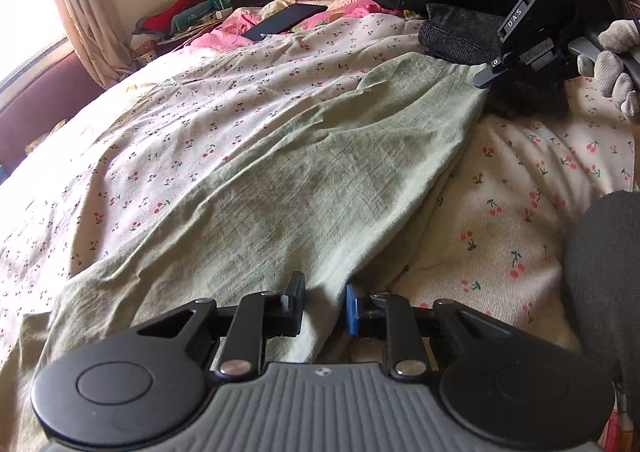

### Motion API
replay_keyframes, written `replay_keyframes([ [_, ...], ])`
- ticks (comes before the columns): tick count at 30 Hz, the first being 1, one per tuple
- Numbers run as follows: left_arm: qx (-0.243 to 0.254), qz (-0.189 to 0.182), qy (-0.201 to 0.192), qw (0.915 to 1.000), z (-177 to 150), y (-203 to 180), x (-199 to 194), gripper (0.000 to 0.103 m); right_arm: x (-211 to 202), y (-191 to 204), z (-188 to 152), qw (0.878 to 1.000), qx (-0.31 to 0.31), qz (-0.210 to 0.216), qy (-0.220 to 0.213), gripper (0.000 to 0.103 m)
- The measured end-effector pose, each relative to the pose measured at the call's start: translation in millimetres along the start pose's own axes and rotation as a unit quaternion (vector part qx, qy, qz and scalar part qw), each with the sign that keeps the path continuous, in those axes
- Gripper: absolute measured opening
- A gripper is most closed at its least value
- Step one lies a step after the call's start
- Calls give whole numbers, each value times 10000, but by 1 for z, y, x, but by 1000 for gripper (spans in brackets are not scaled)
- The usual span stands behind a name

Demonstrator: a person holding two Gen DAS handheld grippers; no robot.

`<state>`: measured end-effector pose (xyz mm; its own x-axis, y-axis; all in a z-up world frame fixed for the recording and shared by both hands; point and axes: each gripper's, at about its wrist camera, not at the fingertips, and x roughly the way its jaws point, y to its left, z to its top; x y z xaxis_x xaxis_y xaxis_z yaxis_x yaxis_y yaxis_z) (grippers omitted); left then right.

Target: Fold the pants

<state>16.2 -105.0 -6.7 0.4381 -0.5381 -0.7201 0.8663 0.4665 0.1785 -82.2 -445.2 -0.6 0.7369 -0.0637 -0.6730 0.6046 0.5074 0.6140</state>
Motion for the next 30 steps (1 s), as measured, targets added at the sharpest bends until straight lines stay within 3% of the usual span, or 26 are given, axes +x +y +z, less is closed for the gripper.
replay_keyframes([
  [3,47,-96,-88,9999,1,-4,-6,36,-1,-12,-6,9992,361,91,108,14],
  [5,121,-120,-103,9998,1,-5,-7,36,-9,-14,-11,9992,380,110,29,34],
  [6,183,-100,-102,9997,1,-5,-7,36,-13,-15,-15,9990,420,124,-38,52],
  [9,113,-95,-100,9998,1,-5,-7,36,-6,-21,-20,9981,578,183,-104,56],
  [12,-52,-99,-117,9999,0,-3,-9,36,8,-23,-21,9960,818,307,-212,72],
  [15,-67,-33,-84,9999,-3,-3,-15,36,8,-14,-26,9942,766,736,-145,65],
  [18,-150,-15,-52,9999,-7,0,-18,36,7,-10,-32,9970,499,553,-216,69],
  [20,-243,14,-21,9997,-9,2,-18,36,24,-16,-30,9956,736,582,-68,69],
  [22,-285,73,-52,9996,-9,4,-20,36,35,-19,-31,9936,870,693,-216,68],
  [23,-299,103,-61,9995,-9,5,-20,36,35,-18,-34,9926,908,743,-325,64],
  [25,-344,142,-51,9993,-8,7,-20,36,39,-13,-32,9908,1001,853,-305,7],
  [27,-338,198,-154,9991,-5,10,-25,36,36,-9,-26,9821,1307,1347,-167,5],
  [28,-342,232,-254,9988,-3,12,-30,37,20,-2,-19,9776,1204,1679,-404,5],
  [30,-486,224,-401,9978,-1,17,-36,43,-10,15,-9,9759,761,1815,-941,4],
])
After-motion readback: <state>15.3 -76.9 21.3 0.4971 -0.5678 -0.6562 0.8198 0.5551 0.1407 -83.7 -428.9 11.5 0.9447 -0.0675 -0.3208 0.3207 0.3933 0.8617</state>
